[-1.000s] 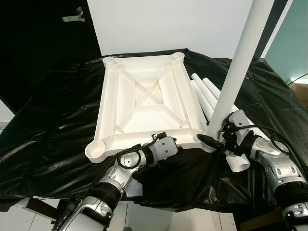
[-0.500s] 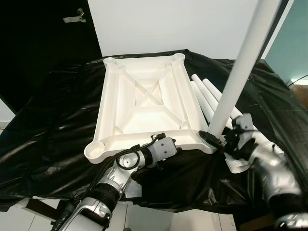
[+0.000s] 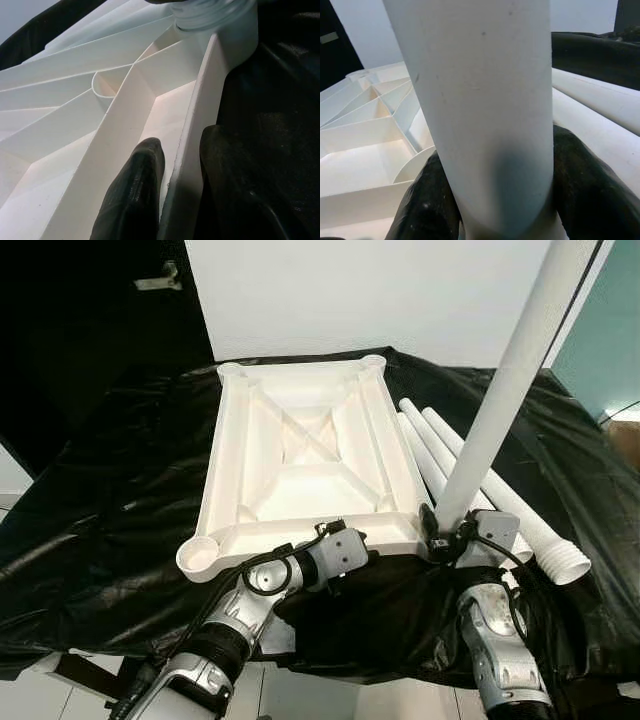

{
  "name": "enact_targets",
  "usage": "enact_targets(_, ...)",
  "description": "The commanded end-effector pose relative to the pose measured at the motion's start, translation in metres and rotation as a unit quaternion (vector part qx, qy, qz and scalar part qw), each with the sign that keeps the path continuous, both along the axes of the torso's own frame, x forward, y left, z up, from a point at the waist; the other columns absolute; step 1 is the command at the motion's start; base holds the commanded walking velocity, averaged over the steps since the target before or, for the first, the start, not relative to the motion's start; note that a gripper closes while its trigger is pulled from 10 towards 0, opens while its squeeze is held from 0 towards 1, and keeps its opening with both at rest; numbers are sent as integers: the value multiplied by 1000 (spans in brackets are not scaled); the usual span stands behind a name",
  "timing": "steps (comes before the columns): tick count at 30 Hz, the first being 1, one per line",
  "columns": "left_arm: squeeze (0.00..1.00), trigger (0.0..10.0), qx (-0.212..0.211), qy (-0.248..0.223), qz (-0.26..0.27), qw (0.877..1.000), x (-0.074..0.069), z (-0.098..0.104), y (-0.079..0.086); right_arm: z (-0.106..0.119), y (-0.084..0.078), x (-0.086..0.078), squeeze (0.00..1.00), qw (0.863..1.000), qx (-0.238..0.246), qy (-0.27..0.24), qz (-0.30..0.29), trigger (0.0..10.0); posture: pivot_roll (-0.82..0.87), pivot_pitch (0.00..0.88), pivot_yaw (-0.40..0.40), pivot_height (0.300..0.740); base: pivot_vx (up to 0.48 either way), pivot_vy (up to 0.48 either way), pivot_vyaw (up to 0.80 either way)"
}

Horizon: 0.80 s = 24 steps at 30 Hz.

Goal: Building children table

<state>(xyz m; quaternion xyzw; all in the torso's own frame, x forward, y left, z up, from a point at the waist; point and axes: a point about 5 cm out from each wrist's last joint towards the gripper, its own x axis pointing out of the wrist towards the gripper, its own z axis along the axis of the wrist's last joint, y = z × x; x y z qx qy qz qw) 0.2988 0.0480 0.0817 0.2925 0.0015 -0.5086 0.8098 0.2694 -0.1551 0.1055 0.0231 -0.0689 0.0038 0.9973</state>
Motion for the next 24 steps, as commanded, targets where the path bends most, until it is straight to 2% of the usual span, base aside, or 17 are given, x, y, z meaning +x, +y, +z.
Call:
enact_targets(1,0,10000,55,76,20,995,-14,-39,14,-7,-1,-2,0,1000,18,17,-17,0,-18,36,3,740,0,0,0)
enact_targets(2,0,10000,55,76,20,995,-14,-39,14,-6,0,-2,0,1000,19,15,-18,0,-18,36,3,740,0,0,0)
enact_targets(3,0,10000,55,77,21,995,-15,-39,14,-6,2,-3,0,1000,14,14,-22,5569,-15,36,0,740,0,0,0)
enact_targets(4,0,10000,54,77,21,995,-15,-40,14,-6,3,-3,0,1000,4,15,-22,10000,-15,37,-4,740,0,0,0)
enact_targets(7,0,10000,54,78,22,995,-16,-40,14,-6,5,-3,0,1000,-9,17,-15,10000,-15,37,-4,740,0,0,0)
enact_targets(8,0,10000,54,78,23,995,-16,-40,14,-4,7,-3,0,1000,-24,11,5,10000,-16,38,-5,740,0,0,0)
enact_targets(9,0,10000,53,79,24,995,-16,-40,14,1,8,-2,737,999,-33,-2,32,10000,-16,38,-5,740,0,0,0)
enact_targets(12,0,10000,53,79,24,995,-16,-40,14,4,9,-2,737,998,-38,-11,49,10000,-23,38,-3,740,0,0,0)
enact_targets(13,0,10000,53,79,24,995,-16,-40,14,8,6,0,1000,997,-44,-13,67,10000,-24,38,-4,740,0,0,0)
enact_targets(14,0,10000,53,78,23,995,-15,-40,13,13,-3,4,1000,996,-47,-20,70,10000,-33,36,-3,740,0,0,0)
enact_targets(15,0,10000,53,77,22,995,-15,-39,12,20,-16,10,776,996,-53,-24,64,10000,-37,34,-4,740,0,0,0)
enact_targets(16,0,10000,53,77,22,995,-15,-39,12,20,-16,10,776,996,-53,-24,64,10000,-37,34,-4,740,0,0,0)
enact_targets(17,0,10000,53,77,22,995,-14,-39,12,25,-26,14,776,996,-58,-28,58,10000,-38,34,-4,740,0,0,0)
enact_targets(18,0,10000,52,76,21,995,-14,-38,11,30,-33,17,0,996,-60,-36,58,10000,-38,33,-6,740,0,0,0)
enact_targets(22,0,10000,51,75,22,996,-13,-37,10,43,-36,26,0,988,-42,-36,144,10000,-40,32,-8,740,0,0,0)
enact_targets(24,0,10000,51,75,22,996,-13,-37,10,45,-36,28,0,986,-34,-35,161,10000,-36,33,-10,740,0,0,0)
